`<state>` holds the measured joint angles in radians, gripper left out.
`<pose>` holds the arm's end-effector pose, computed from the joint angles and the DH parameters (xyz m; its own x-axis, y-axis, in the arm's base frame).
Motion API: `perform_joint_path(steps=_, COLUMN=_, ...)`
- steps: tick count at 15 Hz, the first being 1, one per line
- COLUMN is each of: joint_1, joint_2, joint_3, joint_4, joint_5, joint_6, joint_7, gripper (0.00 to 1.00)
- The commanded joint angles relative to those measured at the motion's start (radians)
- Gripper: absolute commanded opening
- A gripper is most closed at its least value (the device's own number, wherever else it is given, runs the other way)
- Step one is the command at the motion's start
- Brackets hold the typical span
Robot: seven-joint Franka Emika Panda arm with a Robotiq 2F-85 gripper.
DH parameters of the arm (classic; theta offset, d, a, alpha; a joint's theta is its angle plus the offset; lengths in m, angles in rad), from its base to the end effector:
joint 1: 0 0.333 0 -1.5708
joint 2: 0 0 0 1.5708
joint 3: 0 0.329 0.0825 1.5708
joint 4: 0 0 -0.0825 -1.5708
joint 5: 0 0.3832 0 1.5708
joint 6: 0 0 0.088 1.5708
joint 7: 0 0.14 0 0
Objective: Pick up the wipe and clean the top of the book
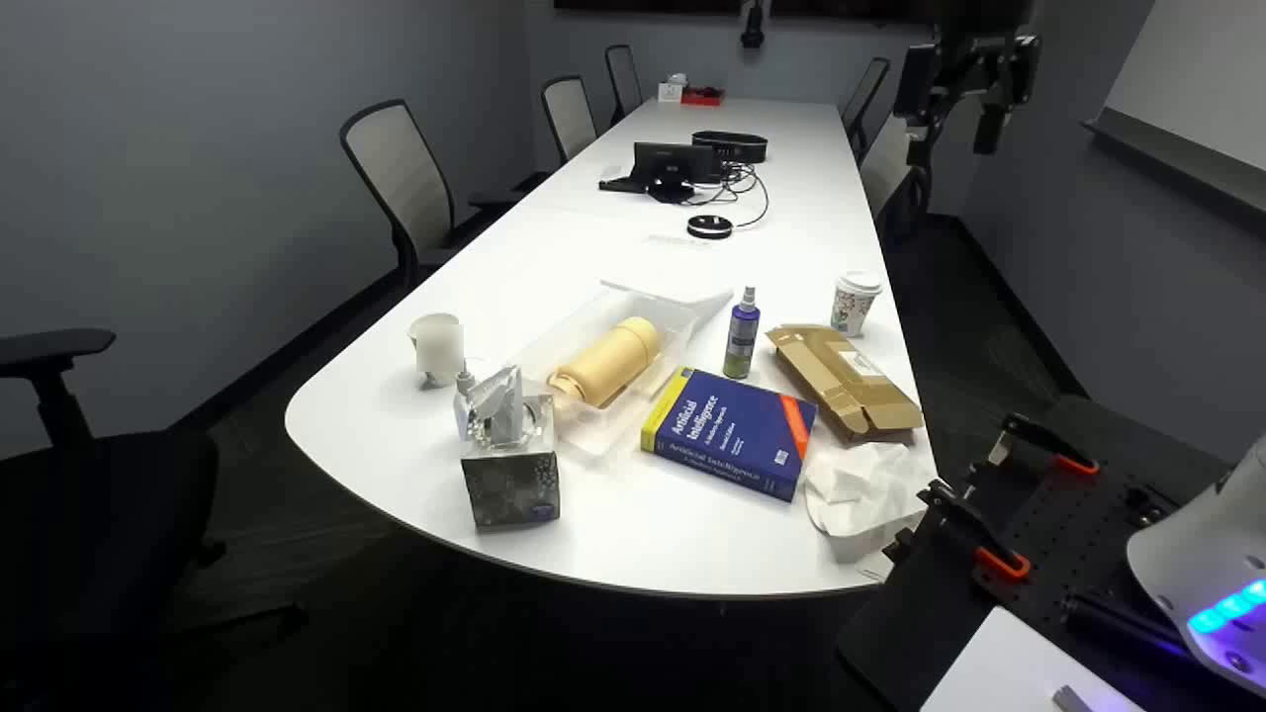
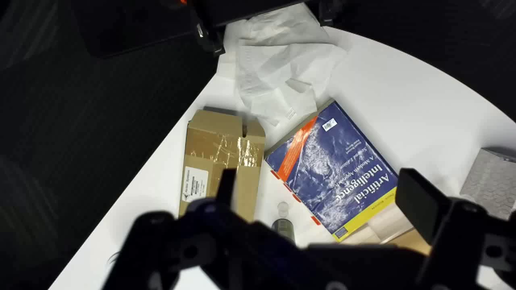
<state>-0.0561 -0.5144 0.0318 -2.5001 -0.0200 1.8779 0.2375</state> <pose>0.3662 -0.0110 0.4324 0.9612 -0.2583 -0.0969 -0.2536 -0.9655 0.0584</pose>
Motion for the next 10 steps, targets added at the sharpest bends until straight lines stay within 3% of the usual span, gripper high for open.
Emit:
perform_joint_path(steps=1, joint_1=-0.001, joint_2=0.000, joint_3=0.001, joint_4=0.001, joint_5=0.000, joint_6=-0.002, joint_7=-0.001, gripper=1.00)
perform_joint_path(steps=7, joint_1=-0.001, joint_2=0.000, joint_3=0.001, joint_4=0.001, joint_5=0.000, joint_6=-0.002, joint_7=-0.001, gripper=1.00)
perform_joint_path(steps=10, joint_1=-0.016, joint_2=0.107, joint_3=-0.011, joint_4=-0.019, joint_5=-0.008, joint_6=0.106, joint_7=0.006, gripper=1.00)
